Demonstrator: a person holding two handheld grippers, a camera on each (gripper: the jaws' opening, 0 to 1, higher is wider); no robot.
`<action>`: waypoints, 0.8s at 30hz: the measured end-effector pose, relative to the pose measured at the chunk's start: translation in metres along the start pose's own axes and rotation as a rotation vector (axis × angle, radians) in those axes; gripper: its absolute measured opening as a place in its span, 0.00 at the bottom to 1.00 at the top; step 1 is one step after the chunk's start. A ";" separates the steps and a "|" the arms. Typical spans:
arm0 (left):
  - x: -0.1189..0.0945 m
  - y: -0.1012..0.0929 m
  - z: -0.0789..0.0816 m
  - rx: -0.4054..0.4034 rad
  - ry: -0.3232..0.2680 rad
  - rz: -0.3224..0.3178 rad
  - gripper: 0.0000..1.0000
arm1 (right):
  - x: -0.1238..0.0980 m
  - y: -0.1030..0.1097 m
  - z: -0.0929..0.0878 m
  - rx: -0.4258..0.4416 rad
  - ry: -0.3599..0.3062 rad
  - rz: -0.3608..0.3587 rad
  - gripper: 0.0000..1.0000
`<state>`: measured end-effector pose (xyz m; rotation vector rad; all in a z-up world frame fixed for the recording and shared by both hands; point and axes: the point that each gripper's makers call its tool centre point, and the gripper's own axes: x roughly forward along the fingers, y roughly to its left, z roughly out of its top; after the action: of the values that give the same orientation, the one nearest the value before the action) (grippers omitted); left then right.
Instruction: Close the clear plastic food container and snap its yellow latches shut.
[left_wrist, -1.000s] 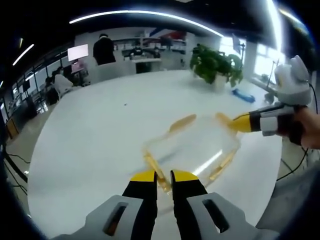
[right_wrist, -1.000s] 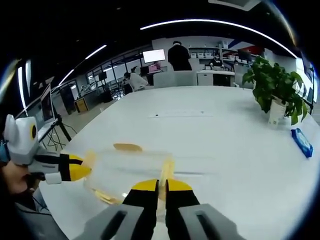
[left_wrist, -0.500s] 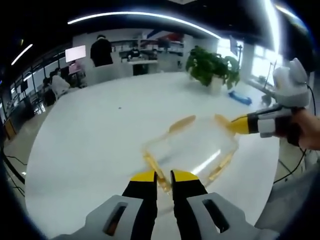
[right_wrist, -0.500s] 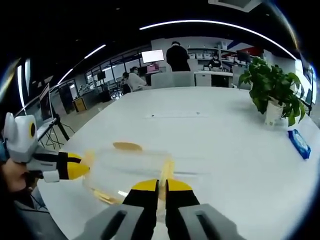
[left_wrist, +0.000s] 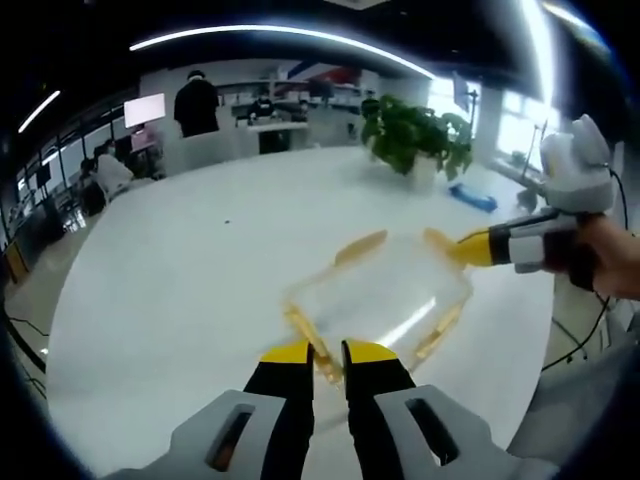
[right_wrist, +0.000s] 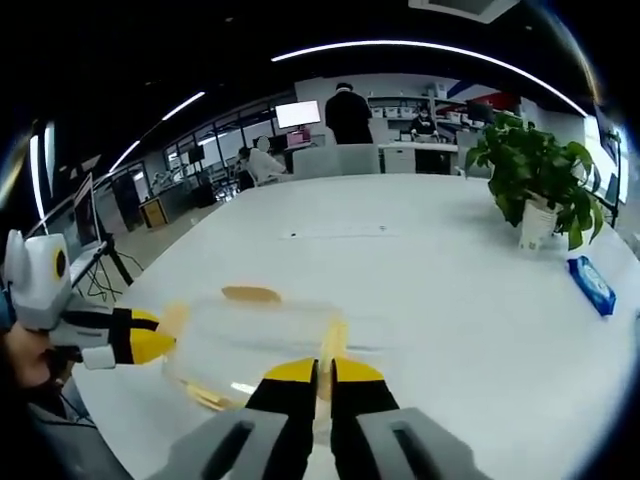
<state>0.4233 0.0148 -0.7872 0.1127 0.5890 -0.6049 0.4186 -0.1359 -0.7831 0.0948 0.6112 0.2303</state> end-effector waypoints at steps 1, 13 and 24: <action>0.000 -0.001 0.000 0.001 -0.001 -0.001 0.08 | 0.000 -0.001 0.000 -0.001 0.000 -0.001 0.00; 0.005 -0.010 0.005 0.002 -0.001 -0.019 0.08 | -0.003 -0.012 0.003 -0.006 -0.003 -0.012 0.00; 0.012 -0.019 0.010 -0.001 -0.005 -0.028 0.08 | -0.004 -0.023 0.003 -0.011 0.006 -0.029 0.00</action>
<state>0.4253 -0.0092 -0.7845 0.1020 0.5871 -0.6319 0.4218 -0.1593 -0.7820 0.0747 0.6170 0.2058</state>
